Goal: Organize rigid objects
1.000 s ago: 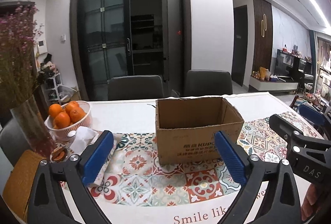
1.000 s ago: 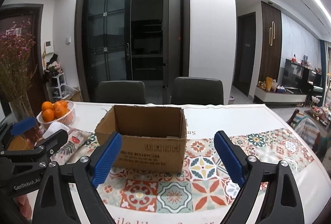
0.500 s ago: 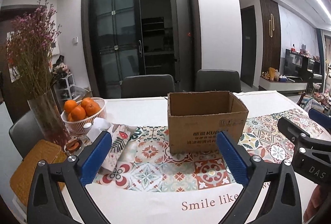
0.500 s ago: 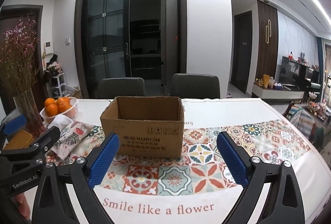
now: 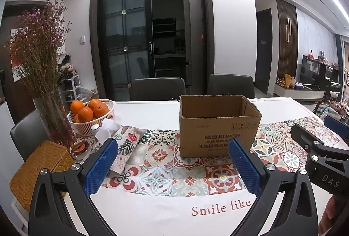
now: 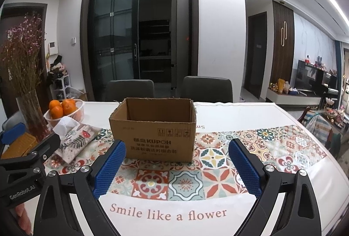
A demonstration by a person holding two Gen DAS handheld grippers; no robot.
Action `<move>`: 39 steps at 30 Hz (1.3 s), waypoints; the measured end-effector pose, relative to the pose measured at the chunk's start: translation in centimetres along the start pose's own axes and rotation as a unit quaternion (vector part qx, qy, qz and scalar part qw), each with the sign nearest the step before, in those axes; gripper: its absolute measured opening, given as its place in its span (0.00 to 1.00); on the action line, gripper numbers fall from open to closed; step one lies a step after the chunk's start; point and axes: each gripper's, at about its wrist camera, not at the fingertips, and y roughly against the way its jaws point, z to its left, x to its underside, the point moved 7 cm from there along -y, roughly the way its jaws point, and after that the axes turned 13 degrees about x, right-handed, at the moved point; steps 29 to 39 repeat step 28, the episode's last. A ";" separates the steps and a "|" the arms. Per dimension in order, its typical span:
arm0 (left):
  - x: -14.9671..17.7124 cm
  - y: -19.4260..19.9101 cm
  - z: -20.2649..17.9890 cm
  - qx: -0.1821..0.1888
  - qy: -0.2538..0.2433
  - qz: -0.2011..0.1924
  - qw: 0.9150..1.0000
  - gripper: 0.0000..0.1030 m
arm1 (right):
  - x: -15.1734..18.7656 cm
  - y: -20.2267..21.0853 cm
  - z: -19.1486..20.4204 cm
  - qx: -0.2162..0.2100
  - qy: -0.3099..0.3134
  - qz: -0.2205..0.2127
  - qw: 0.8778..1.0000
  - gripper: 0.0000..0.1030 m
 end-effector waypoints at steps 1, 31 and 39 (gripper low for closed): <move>0.0 0.0 0.0 0.001 0.000 0.000 1.000 1.00 | 0.0 0.1 0.1 0.000 0.000 -0.001 1.000 0.93; 0.1 0.5 -0.1 0.008 0.005 0.000 1.000 1.00 | -0.1 0.5 0.2 -0.007 0.000 -0.004 1.000 0.93; 0.1 0.5 -0.1 0.008 0.005 0.000 1.000 1.00 | -0.1 0.5 0.2 -0.007 0.000 -0.004 1.000 0.93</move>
